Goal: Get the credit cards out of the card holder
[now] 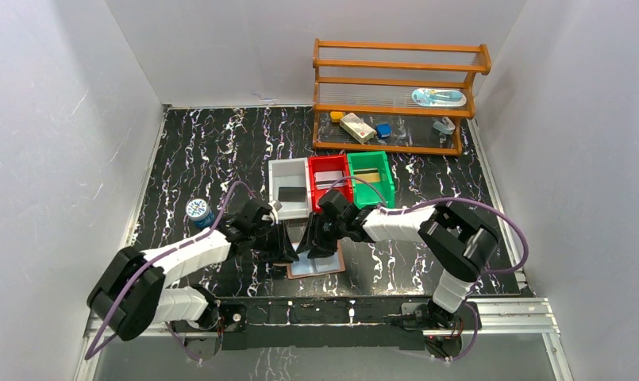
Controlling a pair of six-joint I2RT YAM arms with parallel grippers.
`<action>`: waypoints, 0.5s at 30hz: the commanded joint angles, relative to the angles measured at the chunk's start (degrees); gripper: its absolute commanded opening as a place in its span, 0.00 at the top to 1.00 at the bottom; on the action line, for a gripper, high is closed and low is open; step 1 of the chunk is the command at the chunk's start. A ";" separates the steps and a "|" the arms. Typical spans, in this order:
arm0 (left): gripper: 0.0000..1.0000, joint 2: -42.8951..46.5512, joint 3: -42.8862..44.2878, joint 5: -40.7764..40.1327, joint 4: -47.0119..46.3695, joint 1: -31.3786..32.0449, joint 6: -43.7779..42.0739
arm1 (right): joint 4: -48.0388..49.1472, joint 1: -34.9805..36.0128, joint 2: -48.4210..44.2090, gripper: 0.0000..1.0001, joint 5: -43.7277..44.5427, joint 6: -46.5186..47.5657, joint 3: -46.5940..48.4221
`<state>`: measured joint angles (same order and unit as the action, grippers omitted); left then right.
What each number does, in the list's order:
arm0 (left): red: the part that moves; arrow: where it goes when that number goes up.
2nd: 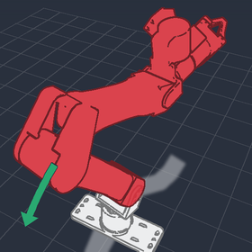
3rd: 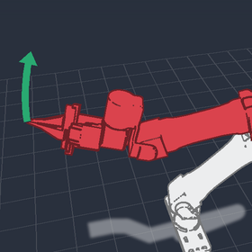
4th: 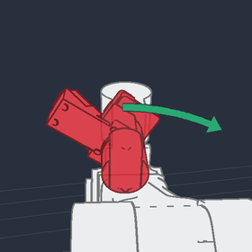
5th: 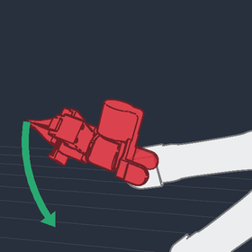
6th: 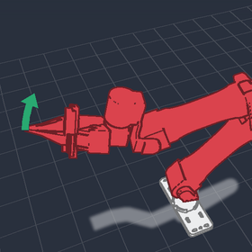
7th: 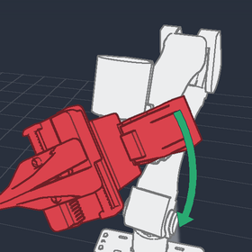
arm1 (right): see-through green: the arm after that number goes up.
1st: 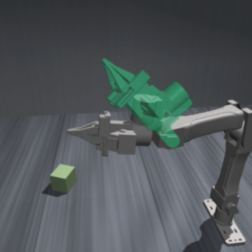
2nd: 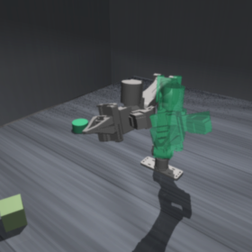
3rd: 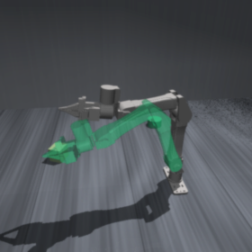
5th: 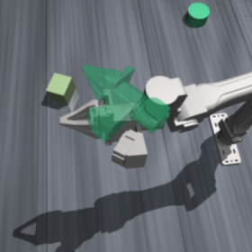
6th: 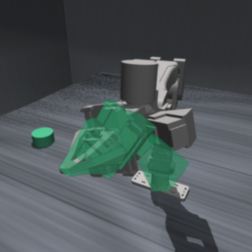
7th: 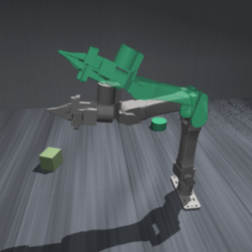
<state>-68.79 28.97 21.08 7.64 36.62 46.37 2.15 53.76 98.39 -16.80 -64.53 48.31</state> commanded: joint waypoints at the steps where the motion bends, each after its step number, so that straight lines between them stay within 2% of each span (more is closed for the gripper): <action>1: 0.75 -4.27 -0.14 2.24 -0.82 0.25 0.54 | -4.22 0.21 -4.24 0.47 4.14 1.84 4.09; 8: 0.76 -6.23 -0.52 1.98 -0.38 0.21 -1.06 | -17.77 0.07 -12.41 0.34 15.96 5.71 6.02; 11: 0.76 -6.06 -0.56 2.12 0.07 0.22 -1.53 | -23.69 0.10 -13.97 0.32 20.93 6.44 6.00; 15: 0.76 -5.61 -0.25 1.86 0.66 0.25 -1.76 | -26.89 0.12 -13.49 0.32 20.26 6.99 5.60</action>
<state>-74.59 28.71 23.07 6.24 36.62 45.87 -17.41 53.76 84.82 -0.10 -59.27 52.66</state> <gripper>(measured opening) 0.245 0.677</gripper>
